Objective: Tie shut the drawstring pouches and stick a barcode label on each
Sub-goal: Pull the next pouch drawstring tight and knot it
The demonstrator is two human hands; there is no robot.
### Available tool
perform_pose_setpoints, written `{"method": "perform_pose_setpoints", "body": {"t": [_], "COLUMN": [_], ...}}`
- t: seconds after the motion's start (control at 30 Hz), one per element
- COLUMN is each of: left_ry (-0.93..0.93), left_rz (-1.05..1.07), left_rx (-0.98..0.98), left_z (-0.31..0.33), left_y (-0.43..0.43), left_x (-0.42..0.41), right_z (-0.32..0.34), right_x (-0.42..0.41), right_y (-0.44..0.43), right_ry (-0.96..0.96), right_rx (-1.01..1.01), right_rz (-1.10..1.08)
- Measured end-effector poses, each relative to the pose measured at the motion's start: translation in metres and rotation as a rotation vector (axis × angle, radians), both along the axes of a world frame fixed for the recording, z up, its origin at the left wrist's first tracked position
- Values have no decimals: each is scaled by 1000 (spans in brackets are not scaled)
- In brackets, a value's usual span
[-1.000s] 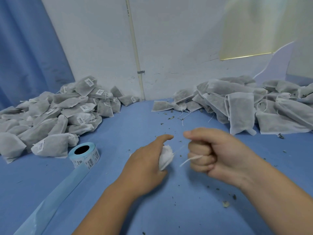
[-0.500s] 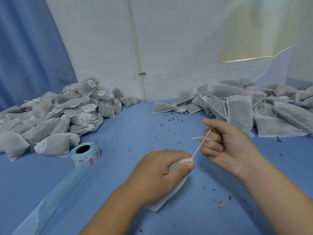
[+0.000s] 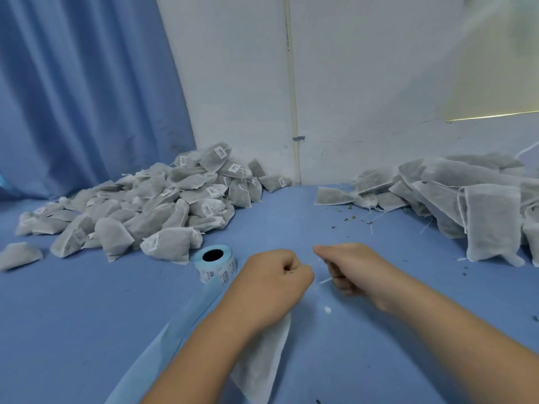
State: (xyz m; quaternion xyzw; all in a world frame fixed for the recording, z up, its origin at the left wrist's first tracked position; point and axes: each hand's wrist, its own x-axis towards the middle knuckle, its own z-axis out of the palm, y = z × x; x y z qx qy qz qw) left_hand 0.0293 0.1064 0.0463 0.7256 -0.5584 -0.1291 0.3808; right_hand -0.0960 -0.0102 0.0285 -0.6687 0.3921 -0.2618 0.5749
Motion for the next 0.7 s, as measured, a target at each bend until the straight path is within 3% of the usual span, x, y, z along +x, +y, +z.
{"method": "perform_pose_setpoints", "body": {"t": [0.13, 0.23, 0.3, 0.47, 0.7], "left_ry": [-317, -412, -440, -517, -530], "left_rz": [323, 470, 488, 489, 528], "left_rx": [58, 241, 351, 547, 481], "left_z": [0, -7, -14, -22, -22], "left_y": [17, 29, 34, 35, 43], "left_x": [39, 65, 76, 88, 97], "right_z": [5, 7, 9, 4, 1], "right_x": [55, 93, 114, 153, 166], "right_y": [-1, 0, 2, 9, 4], "right_ry": [244, 334, 402, 561, 660], "right_rx": [-384, -765, -907, -1029, -1094], "right_rz": [73, 207, 366, 579, 568]}}
